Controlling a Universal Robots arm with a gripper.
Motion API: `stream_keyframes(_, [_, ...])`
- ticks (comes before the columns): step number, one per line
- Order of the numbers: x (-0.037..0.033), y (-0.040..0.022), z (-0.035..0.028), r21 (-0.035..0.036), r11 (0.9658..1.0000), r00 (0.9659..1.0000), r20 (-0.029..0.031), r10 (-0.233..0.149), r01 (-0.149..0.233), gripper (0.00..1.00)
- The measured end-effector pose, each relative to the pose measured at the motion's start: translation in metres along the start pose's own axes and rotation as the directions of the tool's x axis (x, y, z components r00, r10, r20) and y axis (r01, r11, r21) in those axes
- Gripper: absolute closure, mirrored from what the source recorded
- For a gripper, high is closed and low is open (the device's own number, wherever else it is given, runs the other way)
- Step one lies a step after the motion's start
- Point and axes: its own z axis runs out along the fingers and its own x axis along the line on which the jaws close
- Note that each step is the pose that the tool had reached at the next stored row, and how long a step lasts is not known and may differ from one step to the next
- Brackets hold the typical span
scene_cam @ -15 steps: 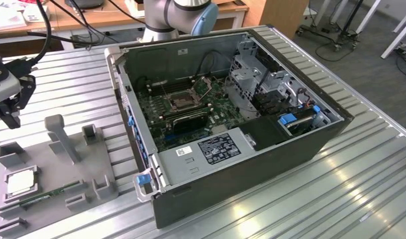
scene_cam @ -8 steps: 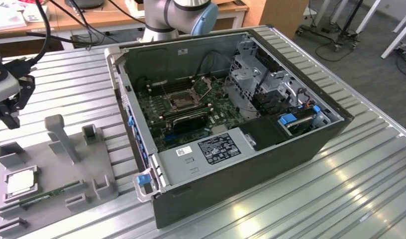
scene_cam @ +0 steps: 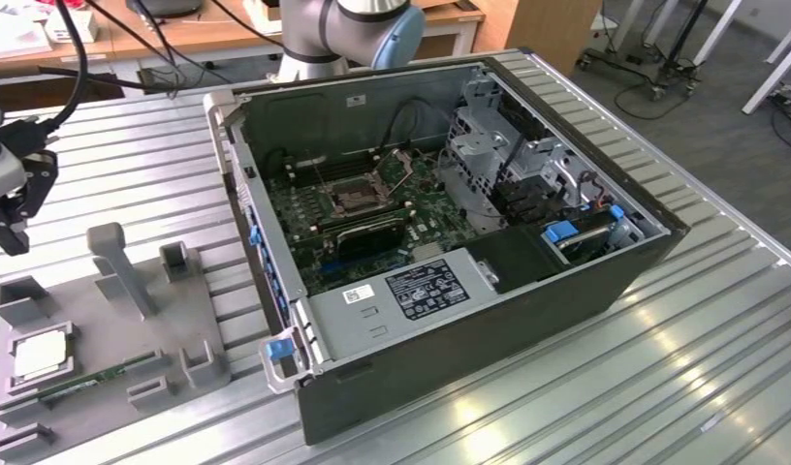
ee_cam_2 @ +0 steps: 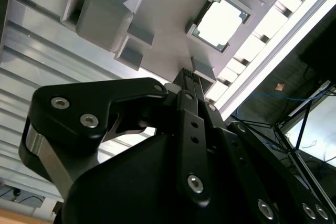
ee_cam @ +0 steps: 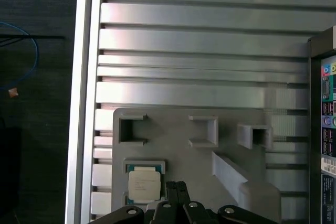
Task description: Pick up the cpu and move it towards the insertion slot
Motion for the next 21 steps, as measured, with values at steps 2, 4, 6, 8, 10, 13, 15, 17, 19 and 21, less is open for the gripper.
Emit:
stream_keyframes(2, [0.0008, -0.0001, 0.0025, 0.0001, 1.0000, 1.0000, -0.0001, 0.000, 0.000, 0.89])
stream_keyframes(4, [0.0015, -0.0002, 0.0048, 0.0001, 1.0000, 1.0000, -0.0001, 0.000, 0.000, 0.89])
stream_keyframes(6, [0.0021, -0.0002, 0.0064, 0.0001, 1.0000, 1.0000, -0.0001, 0.000, 0.000, 0.89])
stream_keyframes(8, [0.0026, -0.0003, 0.0084, 0.0001, 1.0000, 1.0000, -0.0001, 0.000, 0.000, 0.89])
stream_keyframes(10, [0.0029, -0.0004, 0.0106, 0.0001, 1.0000, 1.0000, -0.0002, 0.000, 0.000, 0.89])
stream_keyframes(13, [0.0035, -0.0005, 0.0139, 0.0001, 1.0000, 1.0000, -0.0002, 0.000, 0.000, 0.89])
stream_keyframes(15, [0.0039, -0.0007, 0.0161, 0.0001, 1.0000, 1.0000, -0.0001, 0.000, 0.000, 0.89])
stream_keyframes(17, [0.0043, -0.0008, 0.0182, 0.0001, 1.0000, 1.0000, -0.0002, 0.000, 0.000, 0.89])
stream_keyframes(19, [0.0048, -0.0009, 0.0205, 0.0001, 1.0000, 1.0000, -0.0001, 0.000, 0.000, 0.89])
stream_keyframes(21, [0.0052, -0.0010, 0.0228, 0.0001, 1.0000, 1.0000, 0.0000, 0.000, 0.000, 0.89])
